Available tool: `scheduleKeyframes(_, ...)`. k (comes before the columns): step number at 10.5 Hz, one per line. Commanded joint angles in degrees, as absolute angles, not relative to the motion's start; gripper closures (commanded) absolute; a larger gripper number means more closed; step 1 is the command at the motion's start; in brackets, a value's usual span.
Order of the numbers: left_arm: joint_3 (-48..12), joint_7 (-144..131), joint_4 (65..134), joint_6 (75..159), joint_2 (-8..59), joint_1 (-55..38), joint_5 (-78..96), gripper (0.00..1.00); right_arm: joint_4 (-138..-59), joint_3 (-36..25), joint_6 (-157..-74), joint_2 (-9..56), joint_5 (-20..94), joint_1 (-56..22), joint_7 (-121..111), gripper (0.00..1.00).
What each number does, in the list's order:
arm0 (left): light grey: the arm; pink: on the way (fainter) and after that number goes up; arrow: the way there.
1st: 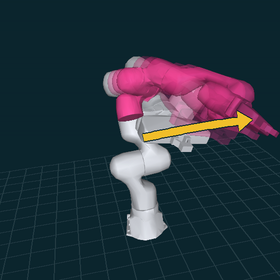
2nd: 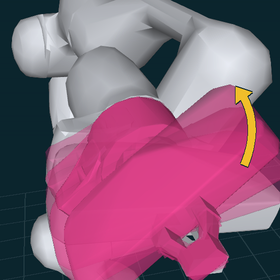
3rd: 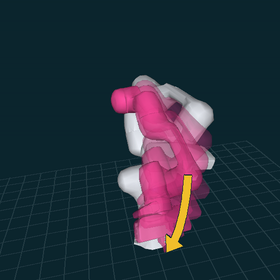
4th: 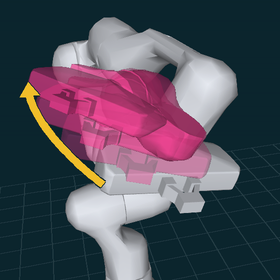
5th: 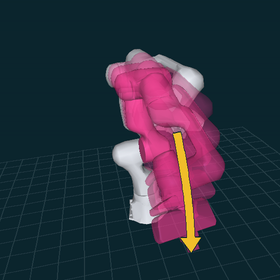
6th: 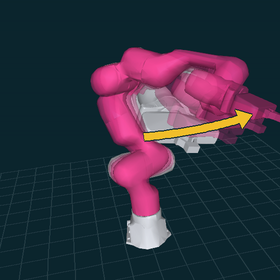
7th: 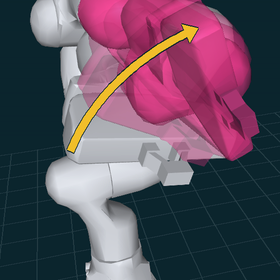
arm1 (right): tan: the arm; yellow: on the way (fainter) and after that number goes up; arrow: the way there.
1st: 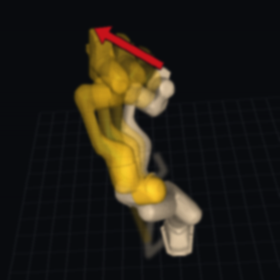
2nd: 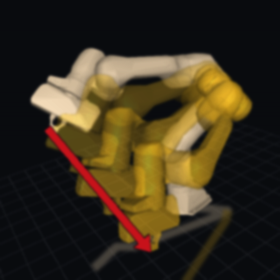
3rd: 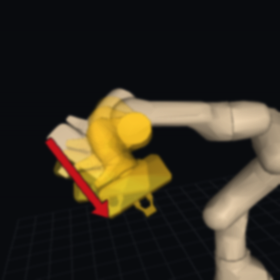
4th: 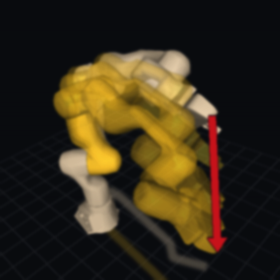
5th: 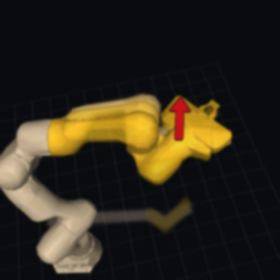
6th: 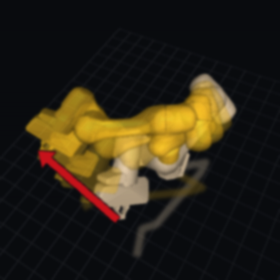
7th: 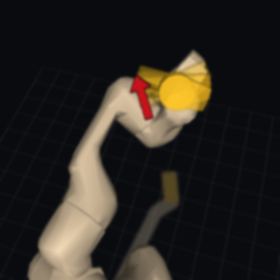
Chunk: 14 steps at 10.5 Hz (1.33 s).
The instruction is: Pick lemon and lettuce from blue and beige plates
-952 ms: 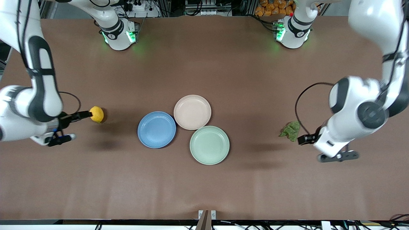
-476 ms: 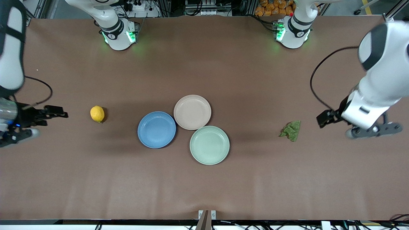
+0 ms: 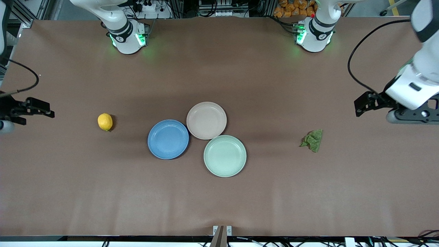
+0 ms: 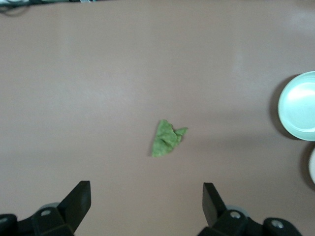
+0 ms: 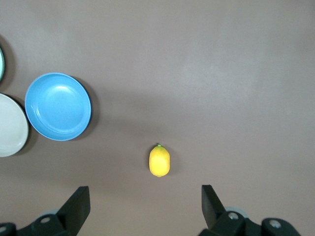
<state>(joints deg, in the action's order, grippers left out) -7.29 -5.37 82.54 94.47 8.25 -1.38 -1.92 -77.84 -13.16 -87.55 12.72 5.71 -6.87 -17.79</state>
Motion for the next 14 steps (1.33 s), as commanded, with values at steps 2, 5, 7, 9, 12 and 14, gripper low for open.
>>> scheduleKeyframes(2, -7.29, -3.61, 83.32, 91.85, 5.89, -0.26, -0.52, 0.0, -79.54, -10.55, -85.61, 7.3, 2.91, -6.77, -12.32, 0.0)
scheduleKeyframes(5, -7.29, -3.69, 83.41, 91.06, 5.8, -0.18, -0.7, 0.0, -80.16, -7.4, -85.52, 6.16, 0.62, -6.94, -6.19, 0.0)
scheduleKeyframes(7, -7.12, -3.69, 83.23, 89.92, 5.8, -0.09, -1.05, 0.0, -80.24, -5.89, -84.73, 5.71, -0.7, -6.77, -4.48, 0.0)
scheduleKeyframes(9, -7.21, -3.69, 83.15, 89.21, 5.71, 0.35, -1.05, 0.0, -80.85, -5.89, -84.81, 5.54, -0.62, -6.33, -4.48, 0.0)
scheduleKeyframes(12, -7.21, -3.69, 83.14, 89.21, 5.45, 0.35, -1.05, 0.0, -81.3, -5.89, -84.81, 5.45, -0.62, -5.89, -4.48, 0.0)
scheduleKeyframes(14, -7.21, -3.6, 83.14, 88.95, 5.45, 0.35, -0.62, 0.0, -81.21, -5.89, -84.9, 5.45, -0.62, -5.98, -4.48, 0.0)
